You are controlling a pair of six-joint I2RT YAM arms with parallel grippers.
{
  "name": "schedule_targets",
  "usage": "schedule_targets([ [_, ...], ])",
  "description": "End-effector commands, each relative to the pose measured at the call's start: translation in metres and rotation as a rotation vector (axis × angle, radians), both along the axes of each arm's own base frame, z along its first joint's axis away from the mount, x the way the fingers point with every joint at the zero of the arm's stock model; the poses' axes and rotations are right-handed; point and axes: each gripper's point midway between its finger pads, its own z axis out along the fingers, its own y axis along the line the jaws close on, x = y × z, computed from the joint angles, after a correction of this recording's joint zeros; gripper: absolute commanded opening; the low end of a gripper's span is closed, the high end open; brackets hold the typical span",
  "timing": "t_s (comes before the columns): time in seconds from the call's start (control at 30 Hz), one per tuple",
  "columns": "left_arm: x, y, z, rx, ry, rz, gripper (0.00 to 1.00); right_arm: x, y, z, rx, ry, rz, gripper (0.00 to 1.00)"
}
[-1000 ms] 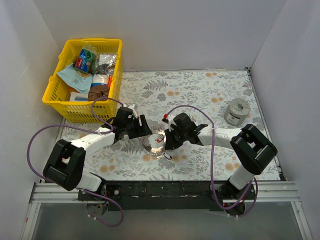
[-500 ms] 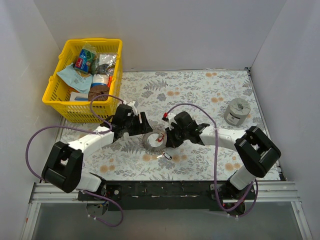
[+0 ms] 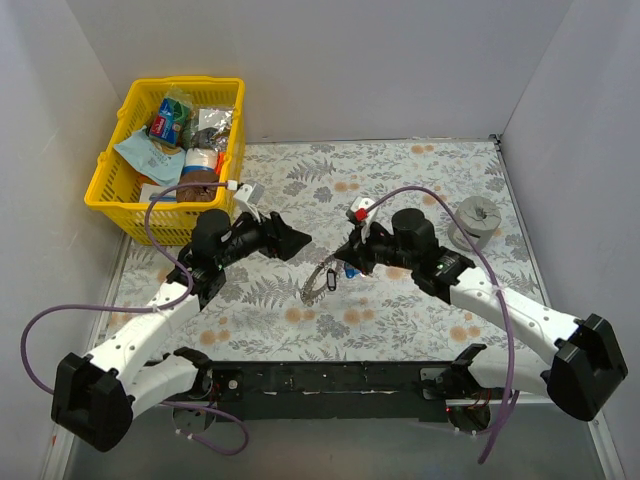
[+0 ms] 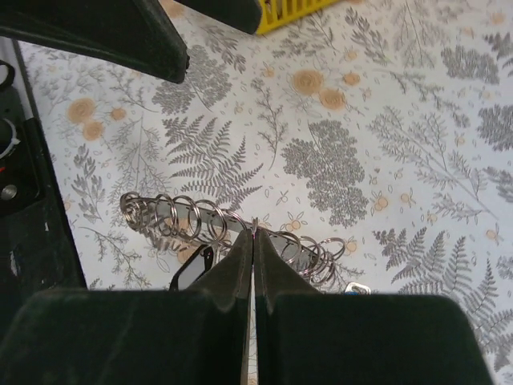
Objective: Put the keys on the keyring
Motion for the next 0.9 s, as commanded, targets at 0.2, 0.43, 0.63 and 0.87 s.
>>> schedule_targets([
  [0.2, -0.074, -0.022, 0.062, -0.122, -0.406, -0.437, 0.76, -0.036, -0.004, 0.095, 0.233, -0.257, 0.340, 0.01],
  [0.43, -0.085, -0.029, 0.069, -0.158, -0.414, -0.536, 0.72, -0.070, -0.001, 0.110, 0.290, -0.213, 0.561, 0.01],
  [0.63, -0.078, -0.033, 0.064, -0.145, -0.399, -0.539, 0.55, -0.086, -0.003, 0.117, 0.341, -0.201, 0.630, 0.01],
  [0.87, -0.087, -0.048, 0.061, -0.130, -0.427, -0.581, 0.41, -0.088, -0.003, 0.119, 0.364, -0.171, 0.632, 0.01],
])
